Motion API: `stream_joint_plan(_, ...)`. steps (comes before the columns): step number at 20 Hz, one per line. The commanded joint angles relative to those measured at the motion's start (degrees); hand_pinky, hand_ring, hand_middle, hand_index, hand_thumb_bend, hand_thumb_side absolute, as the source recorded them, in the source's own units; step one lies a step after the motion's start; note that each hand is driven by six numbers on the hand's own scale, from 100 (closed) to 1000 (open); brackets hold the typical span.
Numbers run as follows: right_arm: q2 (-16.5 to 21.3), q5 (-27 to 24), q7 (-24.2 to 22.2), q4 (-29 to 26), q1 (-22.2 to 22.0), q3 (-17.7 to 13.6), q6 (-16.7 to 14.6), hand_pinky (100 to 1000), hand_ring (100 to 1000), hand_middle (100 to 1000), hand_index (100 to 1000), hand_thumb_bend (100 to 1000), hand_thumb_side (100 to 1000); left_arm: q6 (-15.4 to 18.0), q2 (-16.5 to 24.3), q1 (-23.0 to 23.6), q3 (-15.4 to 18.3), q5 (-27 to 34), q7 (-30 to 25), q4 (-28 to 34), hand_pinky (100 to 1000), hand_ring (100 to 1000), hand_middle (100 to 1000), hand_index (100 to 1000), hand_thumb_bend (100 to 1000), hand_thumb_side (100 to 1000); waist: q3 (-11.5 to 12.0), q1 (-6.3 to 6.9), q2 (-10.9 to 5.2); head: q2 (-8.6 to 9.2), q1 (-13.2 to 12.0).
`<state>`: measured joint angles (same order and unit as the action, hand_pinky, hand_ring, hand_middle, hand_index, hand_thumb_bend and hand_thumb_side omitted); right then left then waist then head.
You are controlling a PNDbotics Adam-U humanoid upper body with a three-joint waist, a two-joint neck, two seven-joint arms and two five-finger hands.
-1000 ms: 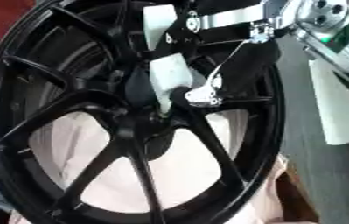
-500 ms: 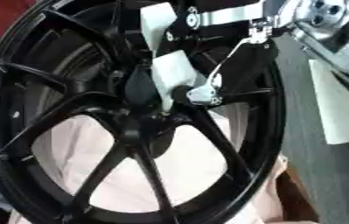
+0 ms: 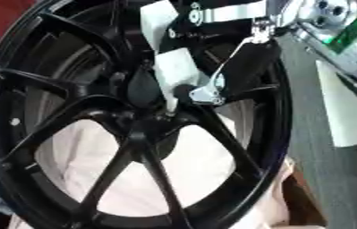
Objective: Pull the pin out of the wheel hub.
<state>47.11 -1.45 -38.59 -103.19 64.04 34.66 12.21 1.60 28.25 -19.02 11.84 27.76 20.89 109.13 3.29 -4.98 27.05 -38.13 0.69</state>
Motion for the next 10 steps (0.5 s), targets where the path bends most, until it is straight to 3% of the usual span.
stream_joint_plan(1,0.8,-1.4,0.8,-0.4,1.0,-0.7,0.4,747,690,527,645,100,142,0.1,0.9,-0.5,0.3,0.1,-0.1,0.6,707,690,632,734,181,715,0.1,0.35,-1.17,0.05,0.1)
stream_joint_plan(3,0.8,-2.1,0.9,-0.4,1.0,-0.8,0.8,741,676,517,635,100,100,0.1,0.9,-0.5,0.3,0.1,-0.1,0.6,708,690,632,734,181,715,0.0,0.37,-1.25,0.10,0.1)
stream_joint_plan(10,2.0,-5.7,1.0,-2.8,1.0,-2.2,2.8,728,634,462,577,100,100,0.1,1.1,-0.4,0.4,0.1,0.0,0.5,708,689,632,734,179,714,-0.5,0.53,-1.80,0.14,-0.1)
